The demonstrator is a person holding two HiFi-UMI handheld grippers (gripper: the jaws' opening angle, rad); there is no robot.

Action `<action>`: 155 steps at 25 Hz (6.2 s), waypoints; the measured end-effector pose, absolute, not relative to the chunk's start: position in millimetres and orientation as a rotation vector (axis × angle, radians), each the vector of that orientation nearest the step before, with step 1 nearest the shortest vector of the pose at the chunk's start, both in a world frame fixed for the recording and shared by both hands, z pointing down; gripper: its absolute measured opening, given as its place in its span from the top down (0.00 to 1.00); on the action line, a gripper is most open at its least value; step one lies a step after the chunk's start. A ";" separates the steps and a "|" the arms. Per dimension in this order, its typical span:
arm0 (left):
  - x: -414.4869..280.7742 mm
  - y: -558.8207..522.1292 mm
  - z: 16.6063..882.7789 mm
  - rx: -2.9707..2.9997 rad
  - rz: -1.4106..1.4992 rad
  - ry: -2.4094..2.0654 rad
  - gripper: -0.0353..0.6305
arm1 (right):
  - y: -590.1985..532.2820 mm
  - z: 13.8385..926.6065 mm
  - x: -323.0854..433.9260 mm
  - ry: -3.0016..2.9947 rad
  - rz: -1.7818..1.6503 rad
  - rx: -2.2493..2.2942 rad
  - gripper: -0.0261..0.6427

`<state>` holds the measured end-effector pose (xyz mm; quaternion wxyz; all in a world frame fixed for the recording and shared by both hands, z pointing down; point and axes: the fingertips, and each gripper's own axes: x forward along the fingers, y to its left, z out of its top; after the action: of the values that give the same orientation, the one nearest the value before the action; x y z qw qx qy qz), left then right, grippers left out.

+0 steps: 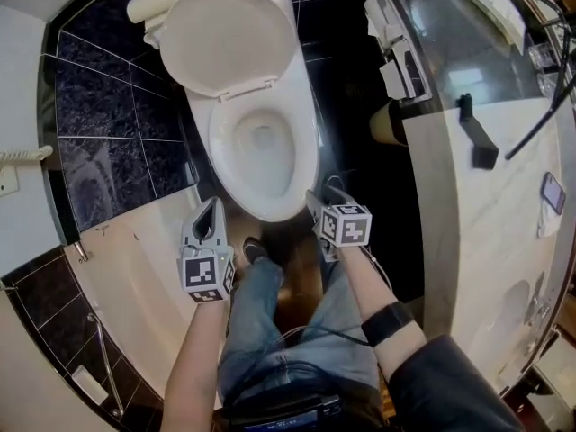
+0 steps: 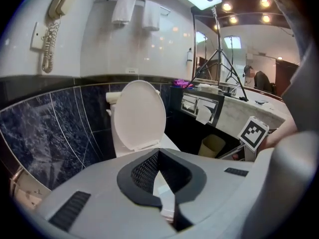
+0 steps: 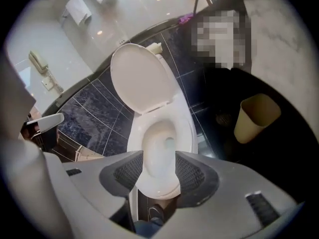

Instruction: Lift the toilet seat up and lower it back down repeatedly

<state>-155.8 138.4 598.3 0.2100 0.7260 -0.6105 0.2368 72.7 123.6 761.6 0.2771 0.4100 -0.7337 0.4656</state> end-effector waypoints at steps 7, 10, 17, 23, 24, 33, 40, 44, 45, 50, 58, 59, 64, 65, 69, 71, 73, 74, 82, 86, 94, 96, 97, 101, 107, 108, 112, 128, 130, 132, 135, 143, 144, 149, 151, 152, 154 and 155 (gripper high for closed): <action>-146.5 146.4 663.8 2.002 0.701 -1.666 0.95 | 150.5 853.7 73.3 -1.819 1.586 1.154 0.63; -144.2 149.0 684.3 1.982 0.706 -1.661 0.95 | 155.4 879.2 71.7 -1.775 1.752 1.191 0.63; -139.9 147.2 716.6 1.961 0.702 -1.657 0.95 | 166.1 932.4 75.9 -1.646 1.938 1.261 0.63; -142.6 149.1 730.9 1.933 0.698 -1.655 0.95 | 166.4 940.1 71.4 -1.681 2.037 1.241 0.63; -142.4 150.0 732.5 1.930 0.700 -1.651 0.95 | 166.2 940.2 70.5 -1.682 2.064 1.243 0.63; -141.5 156.0 750.7 1.897 0.715 -1.613 0.95 | 163.6 936.4 69.5 -1.701 2.071 1.231 0.68; -139.6 155.4 756.0 1.891 0.715 -1.594 0.95 | 162.6 933.0 68.7 -1.687 2.080 1.234 0.75; -137.6 153.0 754.6 1.878 0.700 -1.595 0.95 | 162.9 933.2 69.0 -1.659 2.107 1.236 0.75; -136.6 151.8 753.8 1.872 0.696 -1.593 0.95 | 162.8 932.8 69.0 -1.654 2.105 1.234 0.75; -137.1 153.4 757.8 1.889 0.700 -1.587 0.95 | 163.5 927.0 68.8 -1.636 2.106 1.225 0.75; -130.8 159.1 742.4 1.868 0.710 -1.555 0.95 | 162.5 895.3 70.2 -1.605 2.125 1.217 0.76; -131.6 163.5 741.8 1.860 0.715 -1.553 0.95 | 161.6 888.5 70.5 -1.602 2.124 1.216 0.76; -127.0 194.0 740.0 1.815 0.737 -1.516 0.95 | 154.3 849.0 70.7 -1.602 2.136 1.206 0.78; -124.0 200.6 739.4 1.802 0.743 -1.501 0.95 | 152.5 840.3 69.9 -1.603 2.140 1.201 0.78; -115.1 237.5 748.5 1.706 0.788 -1.443 0.95 | 145.1 808.2 64.8 -1.595 2.168 1.189 0.78; -110.0 254.9 757.3 1.648 0.812 -1.412 0.95 | 139.3 791.7 64.4 -1.599 2.164 1.185 0.78; -100.1 260.9 762.6 1.615 0.809 -1.377 0.95 | 132.8 776.8 62.6 -1.601 2.188 1.191 0.78; -93.6 258.4 763.0 1.614 0.797 -1.361 0.95 | 129.1 770.1 60.9 -1.605 2.204 1.193 0.78; -75.4 199.0 739.3 1.668 0.682 -1.409 0.95 | 110.4 736.8 49.0 -1.631 2.238 1.156 0.76; -83.0 186.1 720.4 1.671 0.654 -1.455 0.95 | 96.9 716.0 48.5 -1.702 2.151 1.116 0.75; -100.7 134.1 658.5 1.691 0.531 -1.546 0.95 | 59.2 653.5 37.1 -1.865 2.115 1.039 0.76; -107.9 112.5 639.5 1.710 0.508 -1.566 0.95 | 44.2 627.9 34.4 -1.960 2.042 1.016 0.81; -111.7 100.8 630.0 1.721 0.500 -1.576 0.95 | 37.3 615.0 33.2 -2.010 1.987 1.004 0.82; -131.1 50.8 595.9 1.745 0.466 -1.632 0.95 | 13.4 569.7 33.9 -2.166 1.690 0.978 0.86; -160.3 -30.7 557.3 1.790 0.480 -1.715 0.95 | -23.5 517.8 47.9 -2.310 1.382 0.984 0.94; -164.9 -43.5 553.5 1.800 0.488 -1.726 0.95 | -28.8 512.7 49.7 -2.327 1.353 0.979 0.94; -180.3 -87.3 543.1 1.817 0.506 -1.770 0.95 | -41.9 502.2 56.4 -2.357 1.281 0.949 0.94; -214.6 -160.8 544.1 1.787 0.605 -1.848 0.95 | -76.9 496.4 83.4 -2.378 1.203 0.937 0.94; -212.7 -155.0 539.0 1.795 0.613 -1.846 0.95 | -79.5 495.7 81.9 -2.381 1.199 0.936 0.94; -211.0 -146.4 532.7 1.807 0.631 -1.842 0.95 | -80.8 492.4 78.0 -2.389 1.191 0.933 0.94; -207.8 -129.8 519.4 1.822 0.649 -1.838 0.95 | -80.6 484.2 71.3 -2.404 1.149 0.923 0.94; -199.8 -76.4 450.4 1.902 0.630 -1.855 0.95 | -83.3 439.5 49.6 -2.461 0.954 0.921 0.94; -199.6 -67.1 439.9 1.910 0.625 -1.860 0.95 | -83.2 431.4 47.2 -2.468 0.913 0.921 0.94; -206.5 -17.6 387.9 1.926 0.565 -1.903 0.95 | -79.7 392.6 37.8 -2.477 0.670 0.932 0.94; -209.8 2.7 370.1 1.939 0.560 -1.921 0.95 | -75.0 378.3 35.0 -2.480 0.595 0.936 0.94; -211.2 11.5 361.3 1.949 0.562 -1.932 0.95 | -73.3 371.5 34.0 -2.483 0.566 0.940 0.94; -213.5 28.3 345.0 1.962 0.552 -1.949 0.95 | -69.9 359.3 33.4 -2.484 0.522 0.953 0.94; -214.6 36.8 338.0 1.964 0.541 -1.957 0.95 | -67.7 354.0 34.1 -2.481 0.503 0.963 0.94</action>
<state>-214.6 36.8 338.0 0.1577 0.6866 -0.6840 0.1892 34.1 -67.7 354.0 0.2148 0.3471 -0.8947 0.1812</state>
